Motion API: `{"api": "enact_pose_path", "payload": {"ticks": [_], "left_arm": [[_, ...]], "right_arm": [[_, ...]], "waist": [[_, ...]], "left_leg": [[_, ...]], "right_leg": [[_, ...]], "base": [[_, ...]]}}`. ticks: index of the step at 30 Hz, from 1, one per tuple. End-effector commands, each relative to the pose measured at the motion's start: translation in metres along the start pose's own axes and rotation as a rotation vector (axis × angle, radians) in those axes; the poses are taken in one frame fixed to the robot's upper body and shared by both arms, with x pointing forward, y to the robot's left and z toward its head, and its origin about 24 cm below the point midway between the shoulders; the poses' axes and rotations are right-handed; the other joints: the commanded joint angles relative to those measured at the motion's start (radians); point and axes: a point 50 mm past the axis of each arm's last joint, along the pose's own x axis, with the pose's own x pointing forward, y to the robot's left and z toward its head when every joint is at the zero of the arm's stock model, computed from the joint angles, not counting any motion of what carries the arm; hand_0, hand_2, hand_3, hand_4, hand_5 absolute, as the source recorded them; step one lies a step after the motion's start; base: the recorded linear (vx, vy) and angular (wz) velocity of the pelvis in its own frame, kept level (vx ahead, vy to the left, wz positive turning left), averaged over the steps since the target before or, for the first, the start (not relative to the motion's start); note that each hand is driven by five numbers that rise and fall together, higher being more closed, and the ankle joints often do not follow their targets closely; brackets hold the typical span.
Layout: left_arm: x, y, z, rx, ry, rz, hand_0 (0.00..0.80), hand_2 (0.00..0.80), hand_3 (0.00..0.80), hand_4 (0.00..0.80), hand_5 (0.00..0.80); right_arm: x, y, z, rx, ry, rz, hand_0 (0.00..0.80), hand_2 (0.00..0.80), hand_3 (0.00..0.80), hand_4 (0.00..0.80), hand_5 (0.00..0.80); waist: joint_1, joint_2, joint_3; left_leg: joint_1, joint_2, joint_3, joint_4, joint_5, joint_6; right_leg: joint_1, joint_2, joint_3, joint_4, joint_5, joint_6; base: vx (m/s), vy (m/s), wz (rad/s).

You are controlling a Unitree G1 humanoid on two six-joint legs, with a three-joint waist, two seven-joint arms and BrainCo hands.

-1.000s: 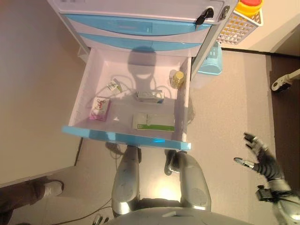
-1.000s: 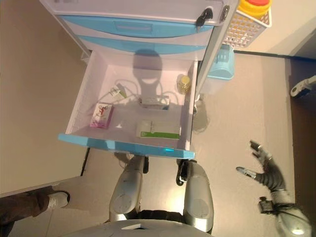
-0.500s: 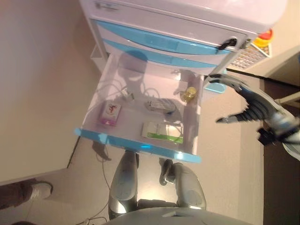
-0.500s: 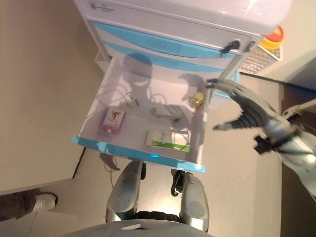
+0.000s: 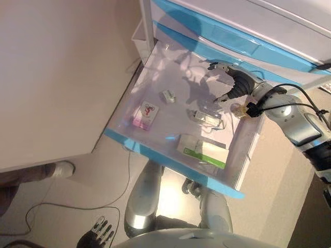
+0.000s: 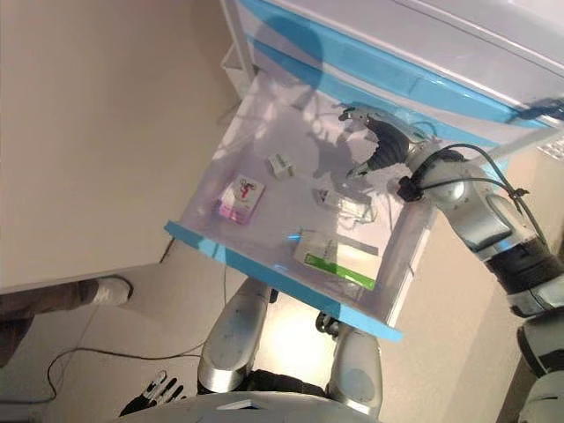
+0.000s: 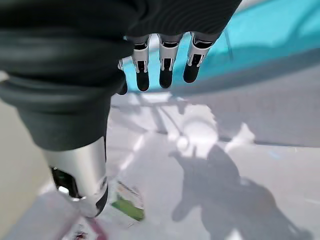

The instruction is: Open the drawer and pick up the medicine

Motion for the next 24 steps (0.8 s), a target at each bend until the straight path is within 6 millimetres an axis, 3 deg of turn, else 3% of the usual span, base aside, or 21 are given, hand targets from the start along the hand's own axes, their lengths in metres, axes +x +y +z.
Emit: {"api": "enact_pose_path", "payload": {"ticks": [1, 7, 13, 18, 24], "left_arm": [[-0.016, 0.020, -0.018, 0.068, 0.101, 0.057, 0.000, 0.000, 0.000, 0.000, 0.000], [-0.013, 0.015, -0.021, 0.082, 0.088, 0.042, 0.000, 0.000, 0.000, 0.000, 0.000], [-0.007, 0.007, -0.024, 0.099, 0.088, 0.017, 0.000, 0.000, 0.000, 0.000, 0.000], [-0.005, 0.003, -0.028, 0.098, 0.088, 0.005, 0.000, 0.000, 0.000, 0.000, 0.000], [-0.003, -0.002, -0.030, 0.082, 0.075, -0.010, 0.000, 0.000, 0.000, 0.000, 0.000]], "right_arm": [[0.008, -0.005, 0.003, -0.031, 0.011, -0.053, 0.000, 0.000, 0.000, 0.000, 0.000], [0.012, 0.029, -0.034, 0.018, 0.207, -0.028, 0.000, 0.000, 0.000, 0.000, 0.000], [0.013, 0.045, -0.051, 0.054, 0.307, -0.005, 0.000, 0.000, 0.000, 0.000, 0.000], [0.012, 0.044, -0.048, 0.047, 0.295, -0.069, 0.000, 0.000, 0.000, 0.000, 0.000], [-0.002, 0.035, -0.017, 0.063, 0.133, -0.171, 0.000, 0.000, 0.000, 0.000, 0.000]], "waist": [[0.013, 0.014, -0.029], [0.028, 0.030, -0.029], [0.036, 0.045, -0.029], [0.028, 0.044, -0.029], [-0.007, 0.021, -0.029]], "left_leg": [[-0.079, -0.036, 0.024, 0.062, -0.074, 0.001], [-0.108, -0.039, 0.017, 0.052, -0.072, -0.007], [-0.115, -0.043, 0.010, 0.036, -0.069, -0.008], [-0.110, -0.040, 0.016, 0.025, -0.070, -0.006], [-0.101, -0.028, 0.033, 0.015, -0.080, 0.002]], "right_leg": [[0.074, 0.020, 0.035, -0.104, 0.090, -0.005], [0.063, 0.017, 0.027, -0.131, 0.091, -0.009], [0.047, 0.012, 0.025, -0.142, 0.093, -0.009], [0.035, 0.008, 0.030, -0.144, 0.096, -0.006], [0.014, 0.010, 0.045, -0.146, 0.103, 0.003]], "base": [[-0.039, -0.027, 0.18], [-0.037, -0.024, 0.04], [-0.034, 0.000, 0.02], [-0.040, 0.019, 0.00], [-0.047, 0.006, -0.01]]}}
